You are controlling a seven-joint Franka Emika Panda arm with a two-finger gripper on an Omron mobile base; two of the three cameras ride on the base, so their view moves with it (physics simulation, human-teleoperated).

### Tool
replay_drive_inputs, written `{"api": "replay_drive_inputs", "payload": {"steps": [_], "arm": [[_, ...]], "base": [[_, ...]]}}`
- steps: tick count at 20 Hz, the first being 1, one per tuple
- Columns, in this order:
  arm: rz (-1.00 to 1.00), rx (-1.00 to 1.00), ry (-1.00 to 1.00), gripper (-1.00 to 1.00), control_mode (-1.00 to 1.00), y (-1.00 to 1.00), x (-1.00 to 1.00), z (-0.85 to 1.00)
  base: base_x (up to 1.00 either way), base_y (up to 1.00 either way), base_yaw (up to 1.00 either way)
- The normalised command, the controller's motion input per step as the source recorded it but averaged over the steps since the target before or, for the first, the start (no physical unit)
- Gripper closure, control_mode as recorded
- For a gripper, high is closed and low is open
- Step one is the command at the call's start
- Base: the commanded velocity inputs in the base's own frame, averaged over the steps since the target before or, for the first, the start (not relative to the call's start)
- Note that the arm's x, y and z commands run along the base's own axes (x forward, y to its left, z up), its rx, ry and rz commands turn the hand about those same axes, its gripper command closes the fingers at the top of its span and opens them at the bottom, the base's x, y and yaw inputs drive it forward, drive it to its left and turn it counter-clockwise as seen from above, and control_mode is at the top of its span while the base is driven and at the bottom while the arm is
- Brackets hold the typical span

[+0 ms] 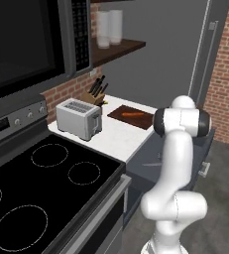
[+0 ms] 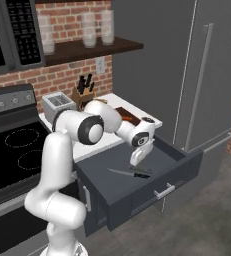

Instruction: Place the appropriate cutting tool for cutting the carrot skin on the cutting board.

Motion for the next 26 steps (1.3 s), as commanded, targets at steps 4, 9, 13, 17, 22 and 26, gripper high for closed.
{"api": "replay_drive_inputs", "payload": {"steps": [4, 9, 13, 17, 22, 26], "arm": [[0.17, 0.00, 0.01, -1.00, -1.00, -0.13, 0.17, -0.22], [0.11, 0.00, 0.00, -1.00, -1.00, 0.00, 0.00, -0.49], [0.06, 0.00, 0.00, -1.00, -1.00, 0.03, -0.04, -0.46], [0.07, 0.01, 0.00, -1.00, -1.00, 0.00, 0.11, -0.12], [0.07, 0.08, 0.00, -1.00, -1.00, -0.01, 0.40, 0.00], [0.09, 0.07, 0.00, -1.00, -1.00, -0.04, 0.54, -0.01]], "base": [[0.00, 0.00, 0.00], [0.00, 0.00, 0.00], [0.00, 0.00, 0.00], [0.00, 0.00, 0.00], [0.00, 0.00, 0.00], [0.00, 0.00, 0.00]]}}
